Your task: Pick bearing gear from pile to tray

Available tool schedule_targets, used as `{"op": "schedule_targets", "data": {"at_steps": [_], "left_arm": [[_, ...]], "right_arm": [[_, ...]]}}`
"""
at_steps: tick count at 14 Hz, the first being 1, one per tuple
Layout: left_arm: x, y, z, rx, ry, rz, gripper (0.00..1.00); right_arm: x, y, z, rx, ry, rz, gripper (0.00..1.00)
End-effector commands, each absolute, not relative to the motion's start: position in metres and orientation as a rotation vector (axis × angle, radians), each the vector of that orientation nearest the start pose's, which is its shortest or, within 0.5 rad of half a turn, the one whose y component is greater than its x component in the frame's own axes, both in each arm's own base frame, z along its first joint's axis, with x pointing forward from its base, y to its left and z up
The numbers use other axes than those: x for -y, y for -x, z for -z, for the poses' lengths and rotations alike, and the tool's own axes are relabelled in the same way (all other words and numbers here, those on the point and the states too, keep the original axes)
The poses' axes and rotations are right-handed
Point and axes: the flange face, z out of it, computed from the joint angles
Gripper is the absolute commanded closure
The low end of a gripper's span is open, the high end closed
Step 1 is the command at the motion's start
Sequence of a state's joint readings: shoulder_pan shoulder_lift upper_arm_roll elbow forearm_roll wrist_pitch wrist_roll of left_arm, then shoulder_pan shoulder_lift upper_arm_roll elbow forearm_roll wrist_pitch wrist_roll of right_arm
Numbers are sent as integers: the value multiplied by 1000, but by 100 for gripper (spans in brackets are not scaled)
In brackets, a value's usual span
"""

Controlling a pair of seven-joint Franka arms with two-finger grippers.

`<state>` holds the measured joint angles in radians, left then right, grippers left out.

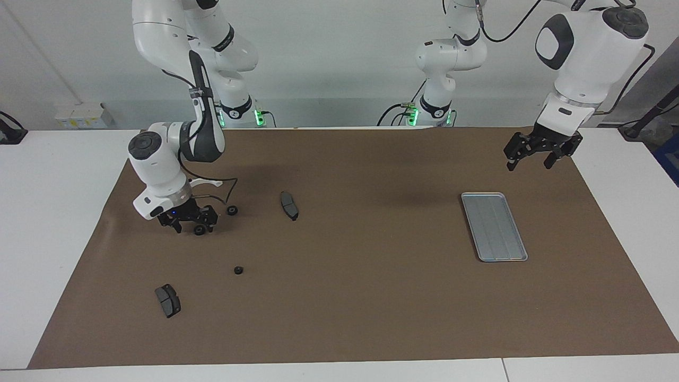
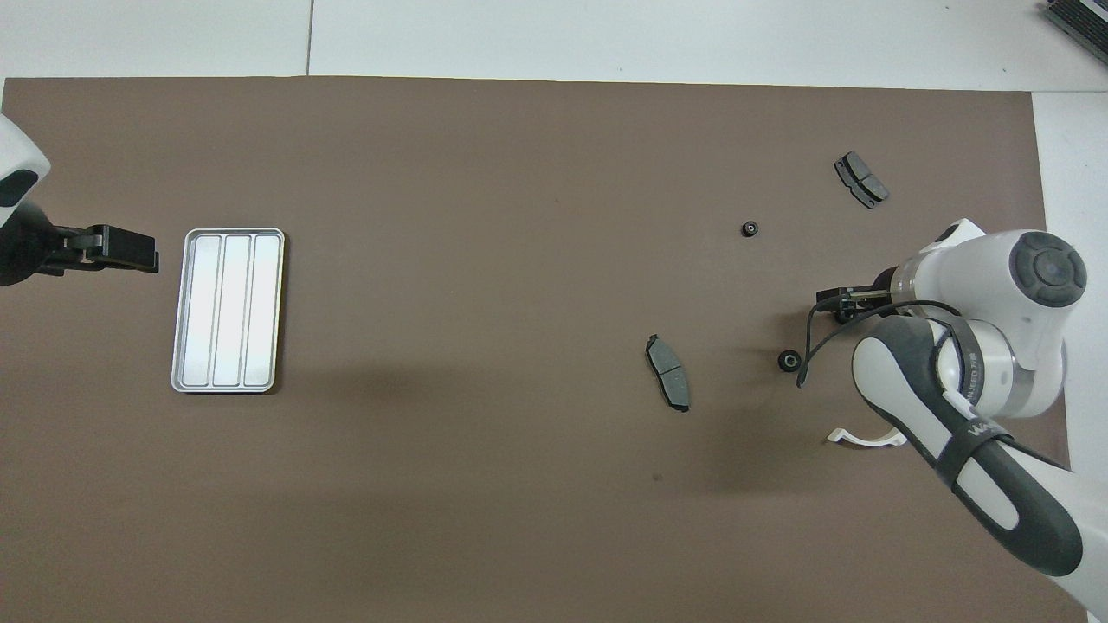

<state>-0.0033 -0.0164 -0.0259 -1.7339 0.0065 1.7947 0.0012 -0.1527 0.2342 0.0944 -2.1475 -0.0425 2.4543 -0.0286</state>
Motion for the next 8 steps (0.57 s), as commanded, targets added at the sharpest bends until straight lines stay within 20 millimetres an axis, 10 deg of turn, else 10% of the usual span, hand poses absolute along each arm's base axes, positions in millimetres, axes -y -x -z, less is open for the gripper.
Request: {"op": "schedule_targets", "data": {"at_steps": [1, 8], "left_arm": [[13, -559, -582, -51, 3120, 130, 0], [12, -558, -584, -46, 3120, 130, 0]], "right_arm": [[40, -565, -292, -11, 3130, 114, 14], [40, -556, -286, -15, 3130, 85, 40]]}}
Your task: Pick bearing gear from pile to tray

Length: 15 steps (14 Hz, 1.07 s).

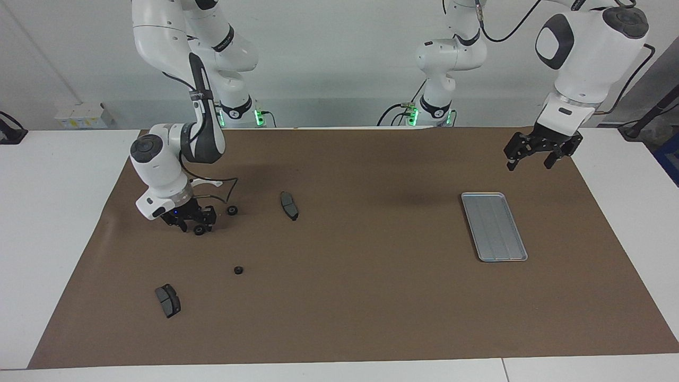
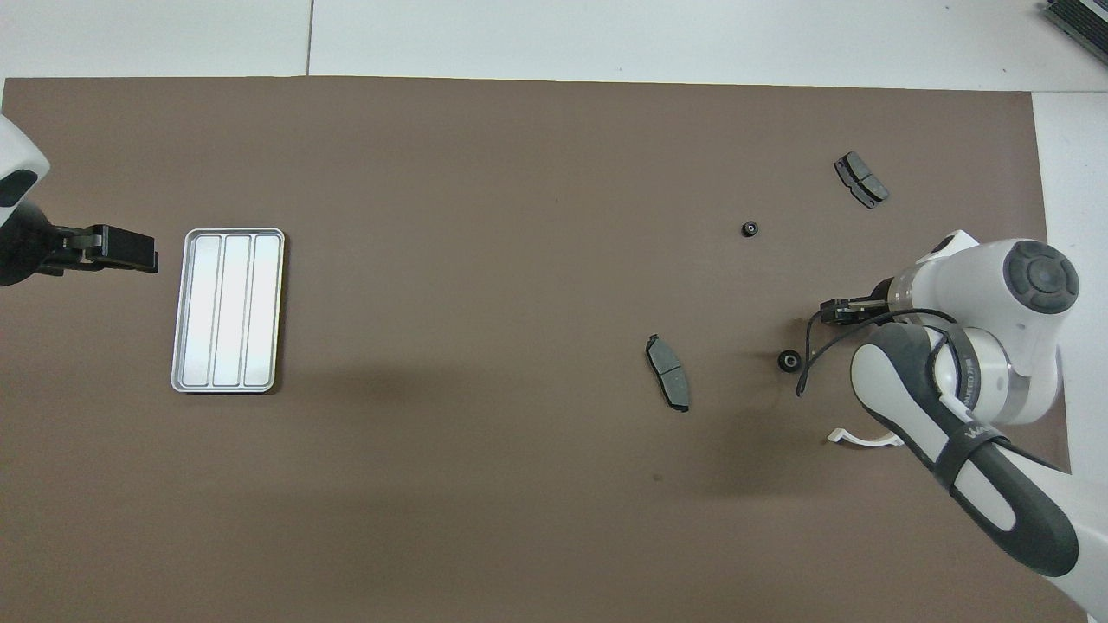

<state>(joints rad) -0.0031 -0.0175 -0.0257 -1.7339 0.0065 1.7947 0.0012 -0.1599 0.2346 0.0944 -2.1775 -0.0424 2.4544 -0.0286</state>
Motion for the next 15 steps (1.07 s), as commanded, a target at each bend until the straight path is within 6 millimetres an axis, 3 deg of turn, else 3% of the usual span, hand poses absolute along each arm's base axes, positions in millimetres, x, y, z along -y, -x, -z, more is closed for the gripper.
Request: {"op": "schedule_targets", "data": {"at_steps": [1, 9, 11, 15], "left_arm": [[11, -557, -586, -48, 3119, 134, 0], [11, -552, -584, -47, 3122, 96, 0], [11, -551, -583, -50, 3122, 86, 0], [10, -549, -584, -47, 3123, 50, 0]], "right_arm": [[40, -556, -286, -17, 3130, 85, 44], [36, -565, -292, -71, 3125, 187, 100], [27, -571, -304, -114, 3119, 225, 100], [-41, -586, -322, -228, 3081, 269, 100]]}}
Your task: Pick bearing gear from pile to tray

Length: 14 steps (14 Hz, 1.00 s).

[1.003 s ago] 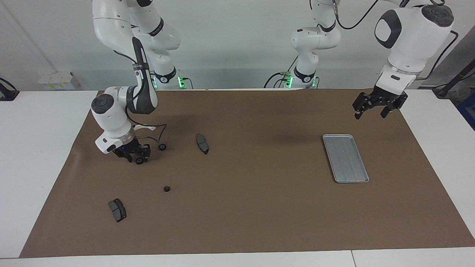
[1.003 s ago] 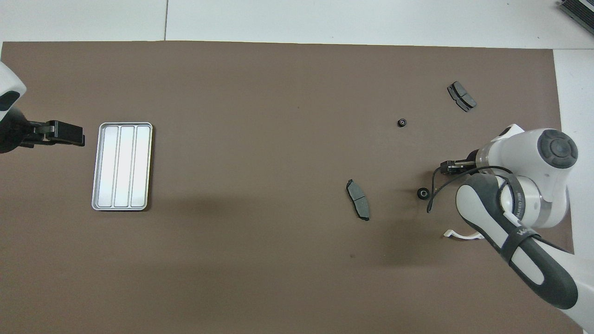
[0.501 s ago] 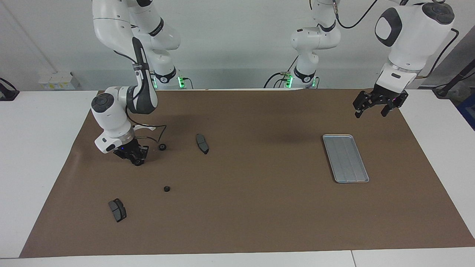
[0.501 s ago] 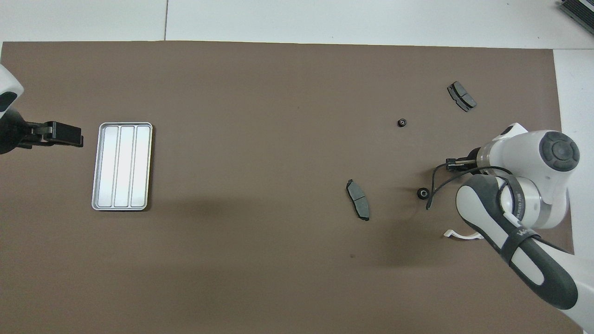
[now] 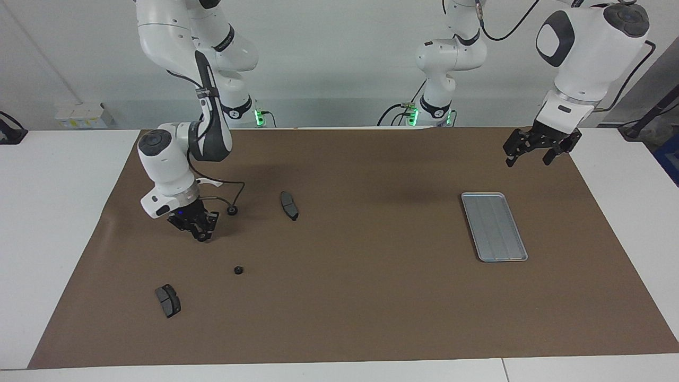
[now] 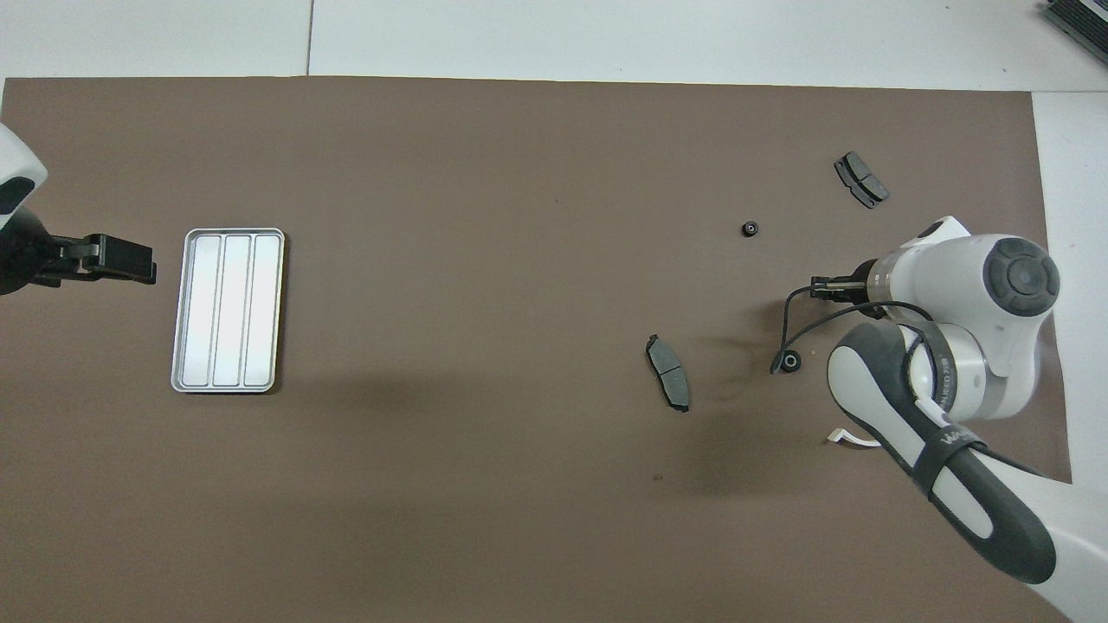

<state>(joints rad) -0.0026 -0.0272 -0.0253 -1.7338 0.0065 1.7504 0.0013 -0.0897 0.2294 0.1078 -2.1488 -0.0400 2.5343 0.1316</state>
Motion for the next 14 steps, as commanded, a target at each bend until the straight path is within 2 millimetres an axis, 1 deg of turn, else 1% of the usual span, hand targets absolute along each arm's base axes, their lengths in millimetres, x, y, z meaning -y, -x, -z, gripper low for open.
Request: {"op": "schedule_targets", "data": {"at_steps": [1, 3, 5, 7, 10, 11, 13, 14], "left_arm": [[11, -549, -583, -37, 3123, 53, 0], [9, -550, -583, -30, 3125, 60, 0], [9, -551, -581, -30, 3125, 58, 0], [8, -553, -581, -30, 3125, 70, 0], [5, -556, -578, -83, 3122, 100, 0], [4, -558, -577, -83, 3121, 112, 0], [2, -560, -575, -76, 3121, 117, 0], [-4, -563, -574, -58, 3121, 131, 0]], "right_arm": [[-63, -588, -327, -273, 3066, 274, 100], [-103, -592, -341, -360, 3037, 279, 100], [-151, -599, -353, -434, 3015, 251, 100], [-192, -598, -364, -497, 3003, 231, 100], [-239, -596, -368, -559, 2984, 204, 100], [-256, -598, -369, -588, 2979, 191, 100], [-297, -602, -367, -624, 2967, 169, 100], [-314, -605, -363, -653, 2967, 161, 100]]}}
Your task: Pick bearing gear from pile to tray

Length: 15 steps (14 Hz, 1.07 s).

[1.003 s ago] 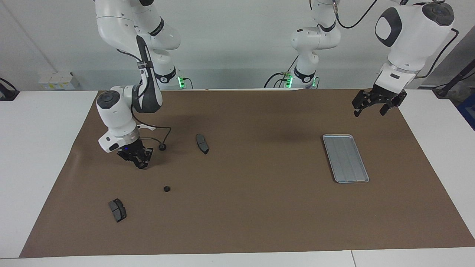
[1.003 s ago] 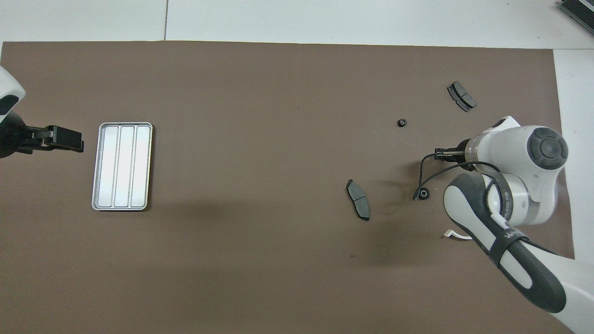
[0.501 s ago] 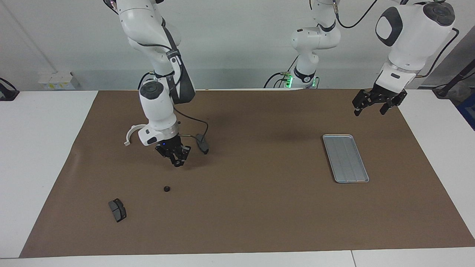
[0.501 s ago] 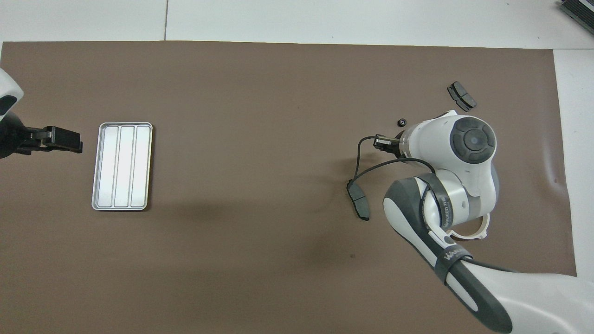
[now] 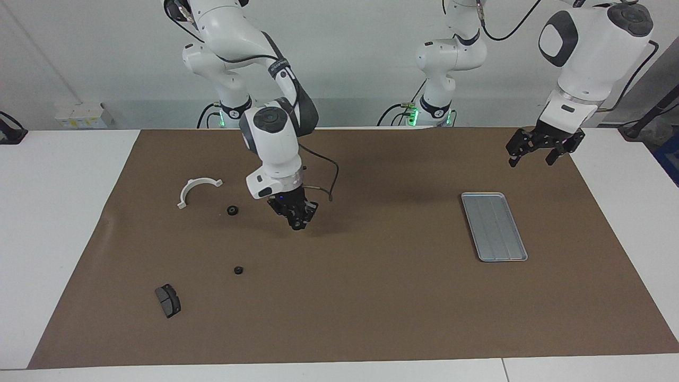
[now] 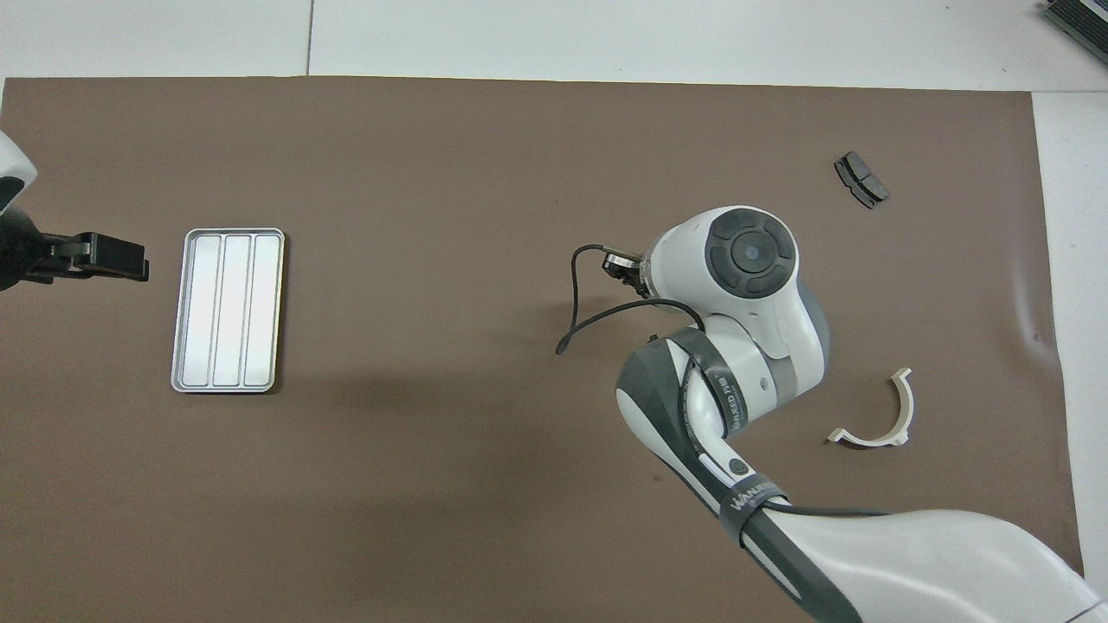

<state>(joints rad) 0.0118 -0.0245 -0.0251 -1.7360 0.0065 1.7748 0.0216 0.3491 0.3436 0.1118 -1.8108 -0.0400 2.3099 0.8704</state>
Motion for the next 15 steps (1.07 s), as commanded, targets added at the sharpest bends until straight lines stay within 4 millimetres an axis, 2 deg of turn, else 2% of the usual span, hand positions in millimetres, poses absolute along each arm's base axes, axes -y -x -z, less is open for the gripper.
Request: {"op": "schedule_targets", "data": {"at_steps": [1, 2, 3, 4, 8, 10, 12, 13, 14, 15], "left_arm": [[-5, -566, -570, -51, 3121, 136, 0], [-7, -568, -567, -46, 3121, 138, 0], [-8, -570, -566, -46, 3120, 148, 0], [-8, -572, -565, -49, 3119, 162, 0], [-20, -583, -553, -21, 3117, 188, 0], [-26, -589, -546, -7, 3117, 190, 0], [-28, -593, -542, -2, 3116, 207, 0], [-29, -596, -539, -2, 3115, 214, 0], [-29, -597, -537, -2, 3115, 219, 0], [-31, -598, -537, 5, 3115, 221, 0]], "right_arm": [[-335, -604, -358, -660, 2984, 150, 100], [-360, -602, -346, -669, 3008, 138, 100], [-375, -605, -345, -706, 2996, 152, 100], [-384, -603, -340, -719, 2999, 151, 100], [-426, -576, -316, -707, 3010, 113, 100], [-438, -569, -318, -701, 3000, 110, 100], [-443, -558, -311, -684, 3021, 95, 92], [-445, -555, -309, -676, 3026, 93, 83], [-444, -554, -306, -675, 3031, 90, 82], [-443, -552, -303, -674, 3036, 89, 75]]}}
